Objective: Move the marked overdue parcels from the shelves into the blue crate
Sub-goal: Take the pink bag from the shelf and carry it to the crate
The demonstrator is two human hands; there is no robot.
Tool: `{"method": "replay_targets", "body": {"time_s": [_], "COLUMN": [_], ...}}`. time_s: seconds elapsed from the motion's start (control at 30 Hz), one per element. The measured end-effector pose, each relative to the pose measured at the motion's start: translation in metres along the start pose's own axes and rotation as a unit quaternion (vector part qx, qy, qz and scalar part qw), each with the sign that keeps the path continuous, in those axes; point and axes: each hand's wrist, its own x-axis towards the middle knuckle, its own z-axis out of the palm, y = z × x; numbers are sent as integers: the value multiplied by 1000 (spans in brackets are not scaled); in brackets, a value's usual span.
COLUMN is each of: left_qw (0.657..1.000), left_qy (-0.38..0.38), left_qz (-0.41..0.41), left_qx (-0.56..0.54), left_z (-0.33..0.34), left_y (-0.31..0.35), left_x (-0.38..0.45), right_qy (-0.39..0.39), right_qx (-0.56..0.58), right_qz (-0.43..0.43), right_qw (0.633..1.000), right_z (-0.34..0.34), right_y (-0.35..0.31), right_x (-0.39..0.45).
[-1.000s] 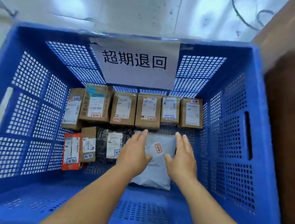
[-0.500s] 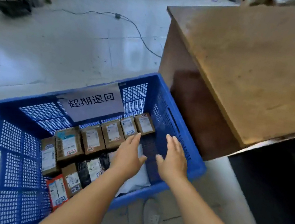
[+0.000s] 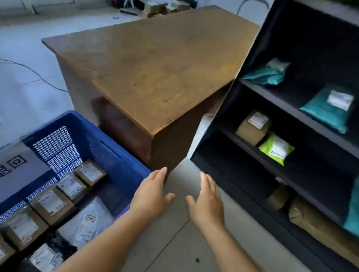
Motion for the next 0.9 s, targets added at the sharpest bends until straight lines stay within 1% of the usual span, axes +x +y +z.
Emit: {"method": "replay_targets", "body": {"time_s": [0.17, 0.4, 0.7, 0.9], "left_qw": [996, 983, 968, 958], "left_qy": [-41, -99, -130, -163], "left_qz": [75, 142, 191, 207], "left_qx": [38, 67, 100, 112], "left_z": [48, 129, 240, 315], "left_y": [79, 186, 308, 367], "left_x": [-5, -34, -75, -86], "right_qy": [54, 109, 158, 182], "right_qx": [22, 56, 109, 132], "right_qz": [74, 148, 206, 249], "right_qw": [996, 981, 960, 942], "right_z": [-53, -119, -191, -222], "right_y": [75, 185, 328, 411], "right_x": [-25, -68, -112, -127]}}
